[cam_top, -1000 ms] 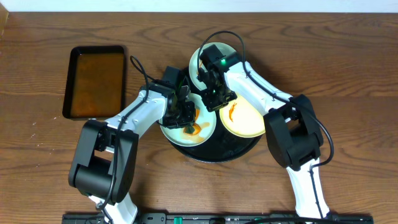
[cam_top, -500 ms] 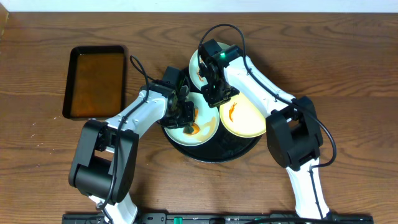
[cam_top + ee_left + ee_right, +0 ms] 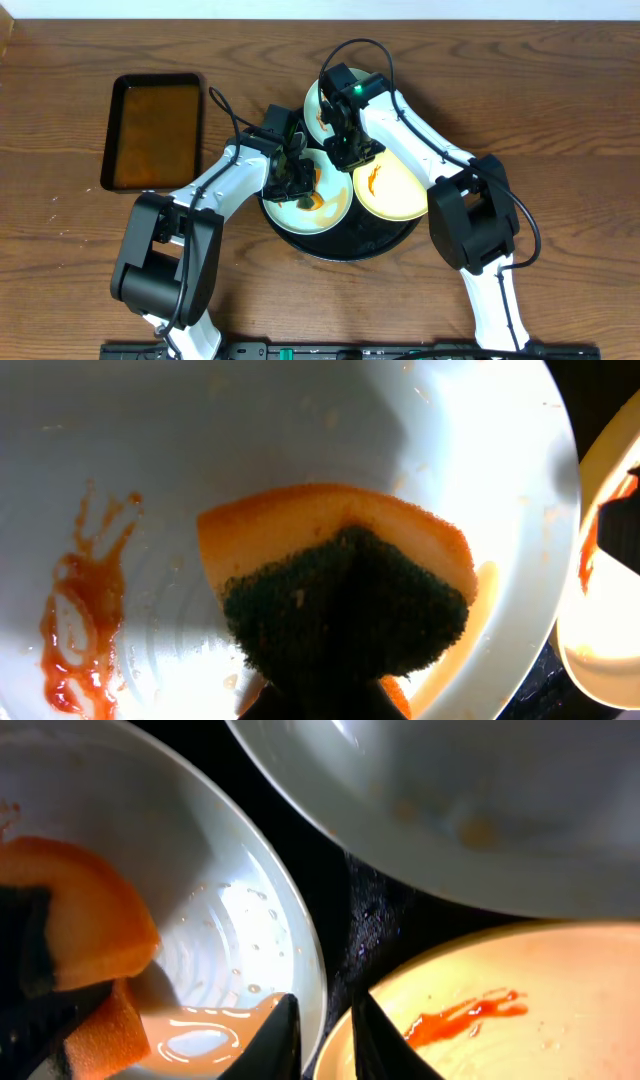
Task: Clean dirty plates on tray and stack at the side
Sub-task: 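Hold the plate with the right gripper and scrub it with the sponge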
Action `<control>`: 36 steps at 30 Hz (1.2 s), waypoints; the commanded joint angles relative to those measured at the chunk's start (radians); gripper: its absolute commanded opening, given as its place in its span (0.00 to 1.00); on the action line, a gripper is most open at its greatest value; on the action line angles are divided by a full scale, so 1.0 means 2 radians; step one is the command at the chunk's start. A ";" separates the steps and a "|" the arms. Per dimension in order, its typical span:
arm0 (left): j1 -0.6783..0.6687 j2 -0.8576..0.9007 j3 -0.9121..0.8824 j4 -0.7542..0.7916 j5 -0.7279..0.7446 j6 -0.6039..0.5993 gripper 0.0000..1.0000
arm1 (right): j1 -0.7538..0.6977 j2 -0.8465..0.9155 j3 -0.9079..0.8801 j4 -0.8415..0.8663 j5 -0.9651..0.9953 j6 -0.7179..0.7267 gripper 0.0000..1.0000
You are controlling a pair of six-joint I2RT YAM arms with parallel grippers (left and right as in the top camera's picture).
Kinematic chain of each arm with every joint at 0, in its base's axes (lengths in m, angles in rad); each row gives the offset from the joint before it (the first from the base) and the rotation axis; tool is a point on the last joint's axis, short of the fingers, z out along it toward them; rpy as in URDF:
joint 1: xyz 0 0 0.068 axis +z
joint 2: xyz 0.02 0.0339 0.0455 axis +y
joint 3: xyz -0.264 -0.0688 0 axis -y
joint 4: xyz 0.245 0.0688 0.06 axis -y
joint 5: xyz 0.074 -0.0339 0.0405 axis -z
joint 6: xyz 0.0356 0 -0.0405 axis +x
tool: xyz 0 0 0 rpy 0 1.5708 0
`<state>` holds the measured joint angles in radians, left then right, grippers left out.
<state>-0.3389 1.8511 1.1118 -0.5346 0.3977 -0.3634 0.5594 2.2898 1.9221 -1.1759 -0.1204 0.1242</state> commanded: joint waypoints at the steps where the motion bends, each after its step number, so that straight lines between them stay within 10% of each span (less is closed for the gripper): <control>1: -0.002 -0.012 0.002 -0.001 0.005 -0.001 0.08 | 0.003 0.003 -0.006 -0.001 0.004 0.003 0.15; 36: -0.016 -0.011 0.002 0.021 -0.018 -0.009 0.07 | 0.010 0.003 -0.073 0.087 0.004 0.024 0.01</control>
<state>-0.3561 1.8496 1.1118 -0.4950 0.4549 -0.3637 0.5629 2.2837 1.7912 -1.0119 -0.1295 0.1524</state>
